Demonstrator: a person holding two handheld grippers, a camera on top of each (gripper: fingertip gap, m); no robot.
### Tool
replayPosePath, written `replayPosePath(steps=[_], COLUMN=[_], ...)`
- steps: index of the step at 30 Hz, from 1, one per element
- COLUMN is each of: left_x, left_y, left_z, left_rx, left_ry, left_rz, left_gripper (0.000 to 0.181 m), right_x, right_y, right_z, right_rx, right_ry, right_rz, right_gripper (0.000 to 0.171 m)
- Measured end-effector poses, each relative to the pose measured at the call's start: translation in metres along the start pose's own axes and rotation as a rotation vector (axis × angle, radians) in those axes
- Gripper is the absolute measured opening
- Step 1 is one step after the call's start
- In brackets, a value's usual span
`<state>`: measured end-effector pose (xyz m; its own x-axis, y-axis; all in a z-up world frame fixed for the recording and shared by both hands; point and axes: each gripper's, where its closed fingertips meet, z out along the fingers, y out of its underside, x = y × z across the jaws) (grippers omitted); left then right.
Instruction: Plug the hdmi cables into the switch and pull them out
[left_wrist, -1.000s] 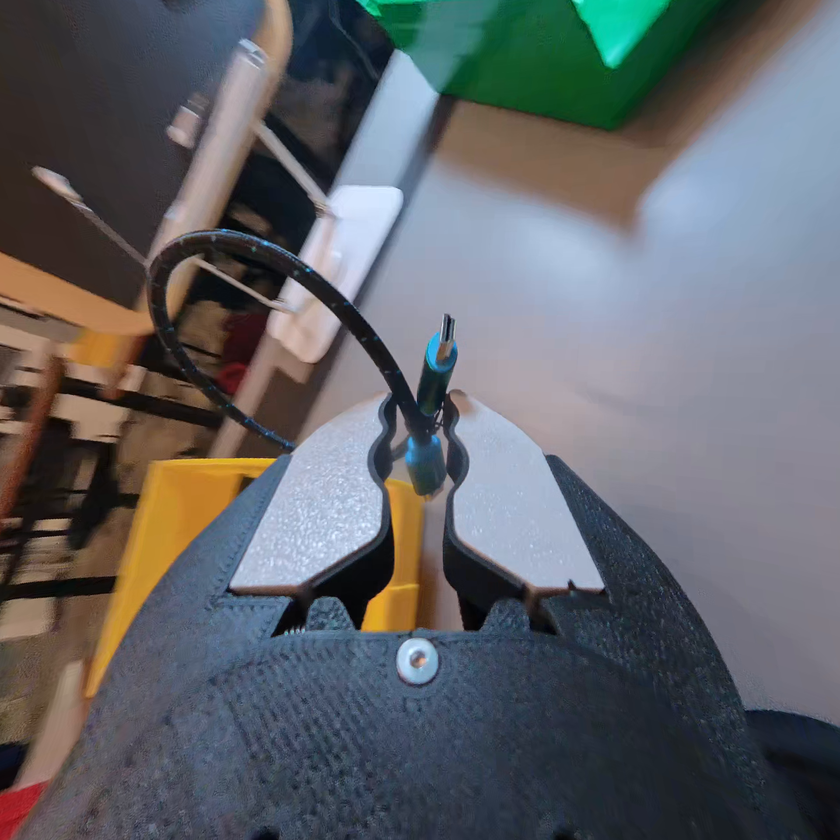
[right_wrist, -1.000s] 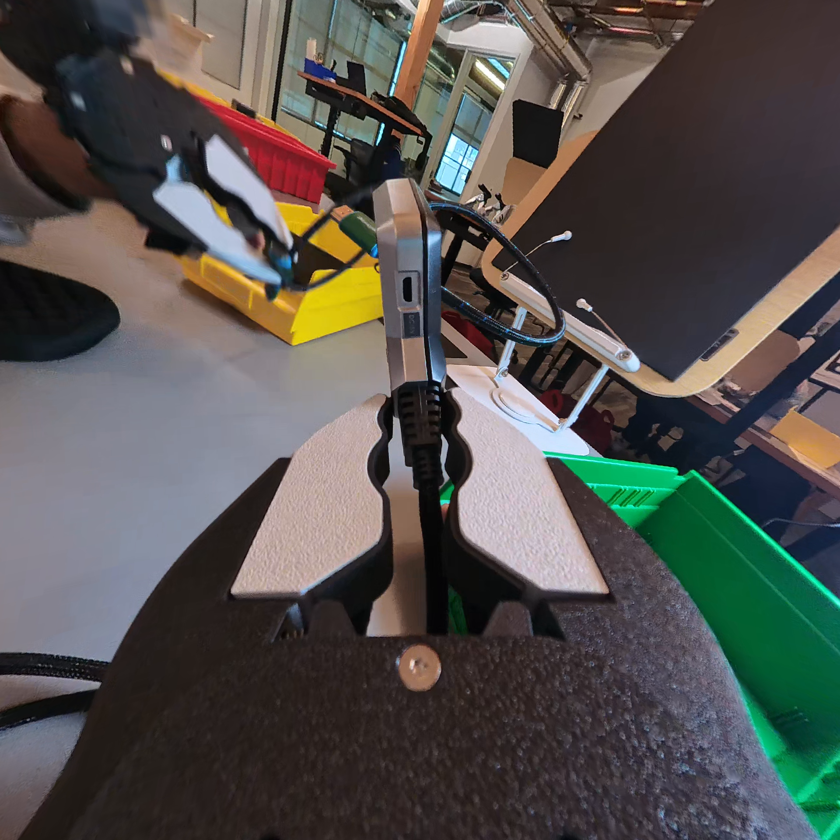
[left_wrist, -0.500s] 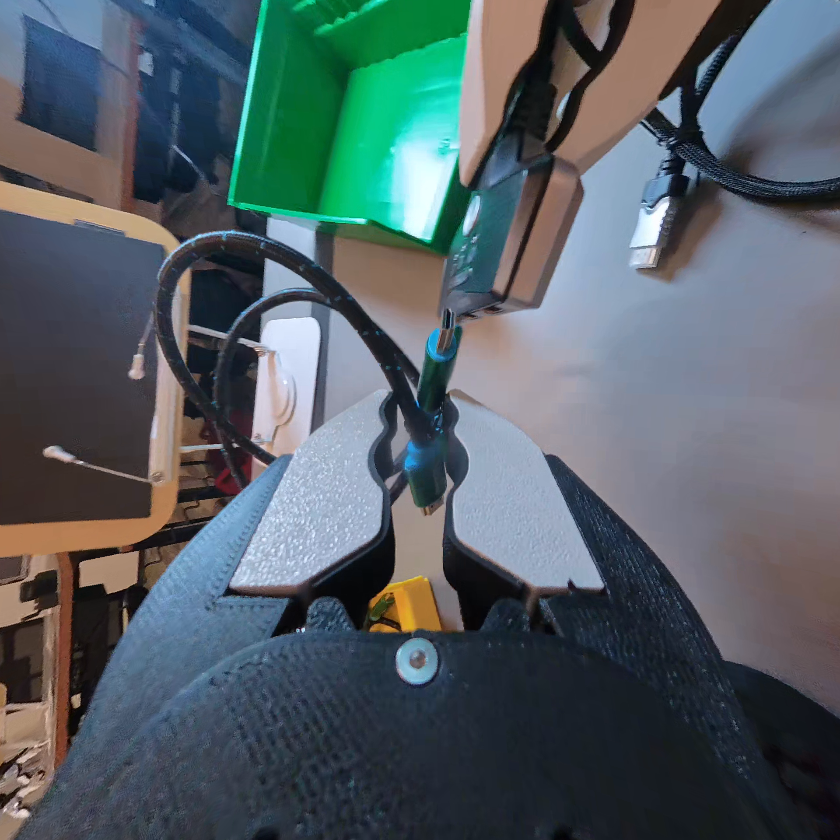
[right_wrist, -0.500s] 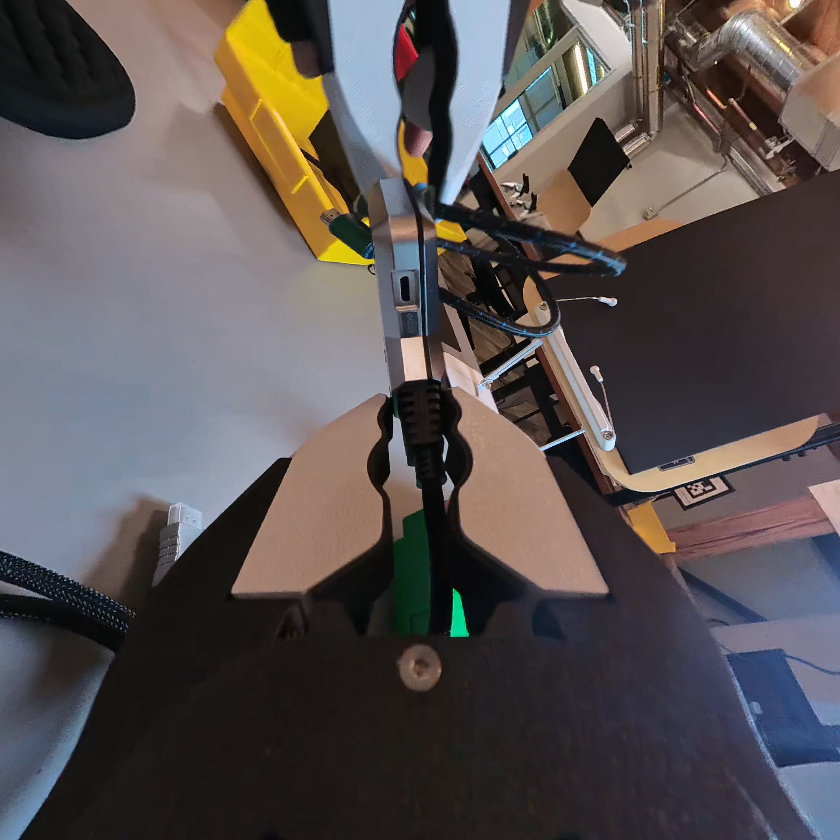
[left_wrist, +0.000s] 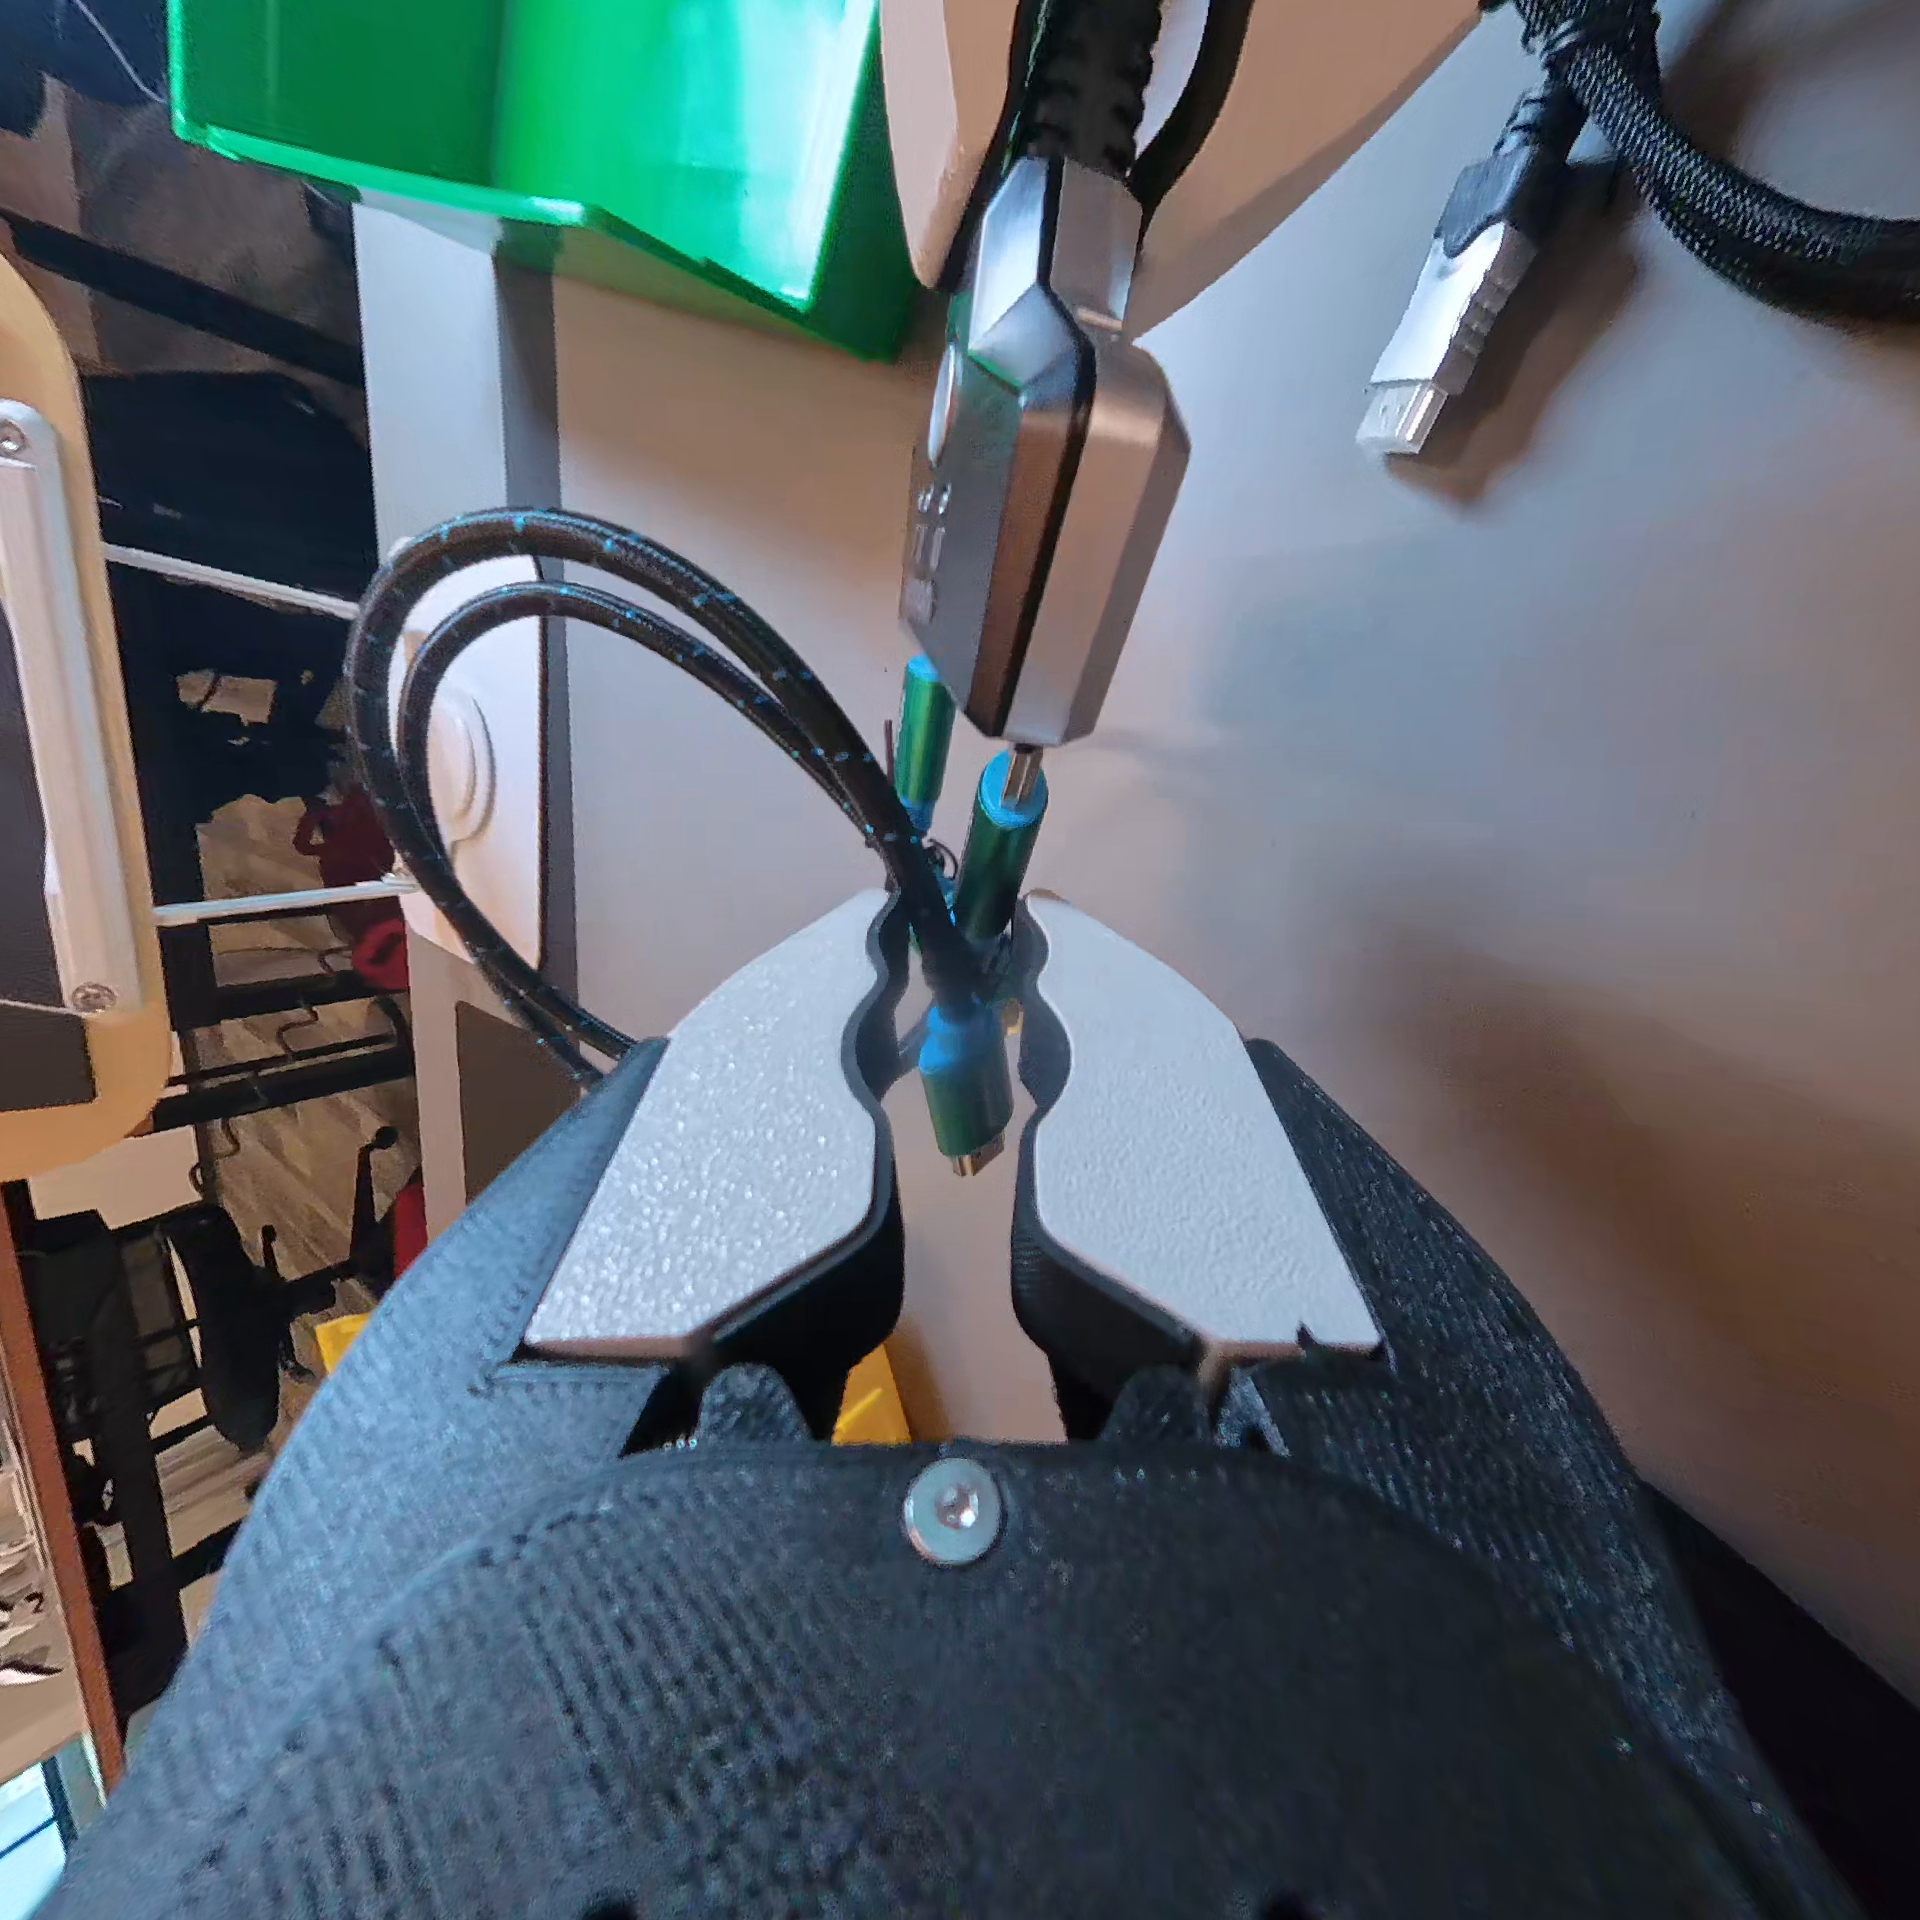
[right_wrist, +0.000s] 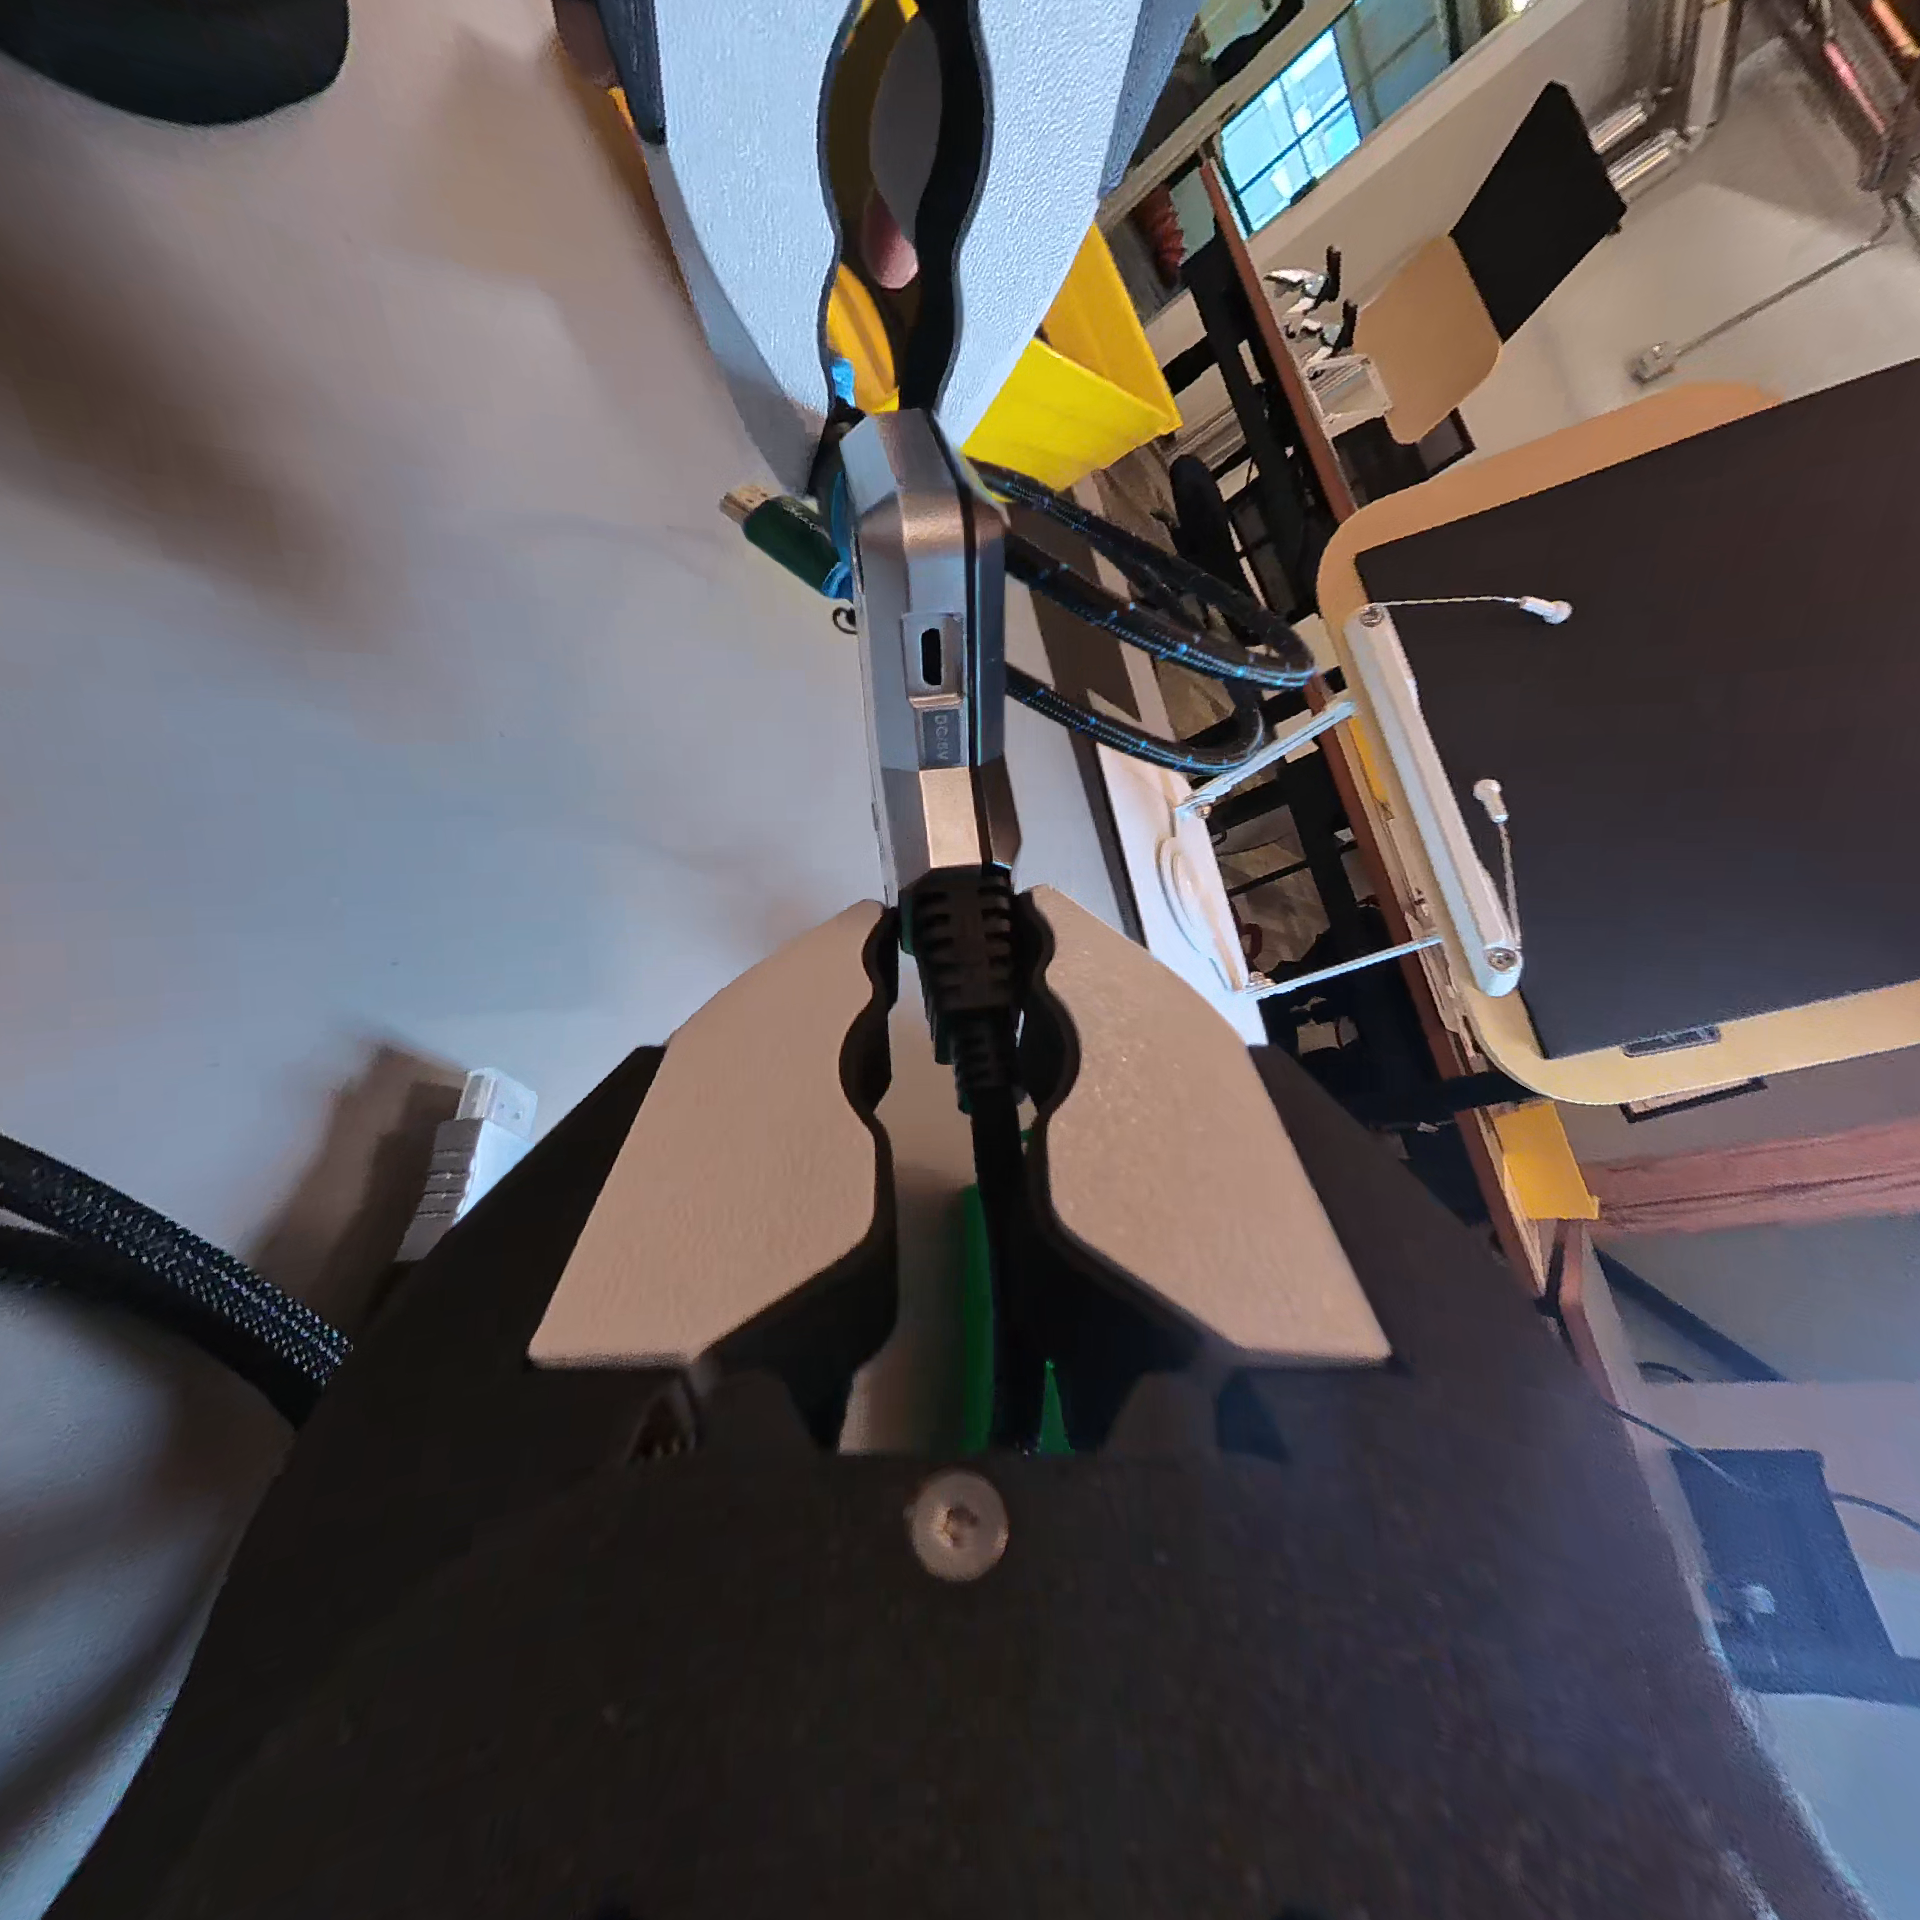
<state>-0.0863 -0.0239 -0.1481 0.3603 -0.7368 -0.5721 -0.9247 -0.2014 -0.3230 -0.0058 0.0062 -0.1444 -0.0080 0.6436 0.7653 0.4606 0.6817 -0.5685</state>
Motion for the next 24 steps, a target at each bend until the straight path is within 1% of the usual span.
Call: replayPosePath(steps=[9,13,19,24], left_x=[0.005,0.015,0.025,0.036], left_y=[0.005,0.009,0.013,0.021], left_z=[0.003,0.008,0.010,0.024], left_rx=[-0.076,-0.113,-0.112,-0.168], left_ry=[0.001,0.047,0.145,0.186], left_rz=[-0.029,-0.023,-0.056,-0.046], left_gripper=[0.019,0.019,0.019,0.019], right_x=[-0.013,-0.021,-0.031,-0.042], right_y=[0.006,0.010,0.013,0.009], right_z=[0.004,0.007,0.008,0.008], right_rx=[-0.060,-0.135,-0.240,-0.233], right_ry=[-0.103,-0.154,-0.235,-0.304], right_rz=[0.050,0.068,0.092,0.147], right_gripper=[0.020,0.020,0.020,0.020])
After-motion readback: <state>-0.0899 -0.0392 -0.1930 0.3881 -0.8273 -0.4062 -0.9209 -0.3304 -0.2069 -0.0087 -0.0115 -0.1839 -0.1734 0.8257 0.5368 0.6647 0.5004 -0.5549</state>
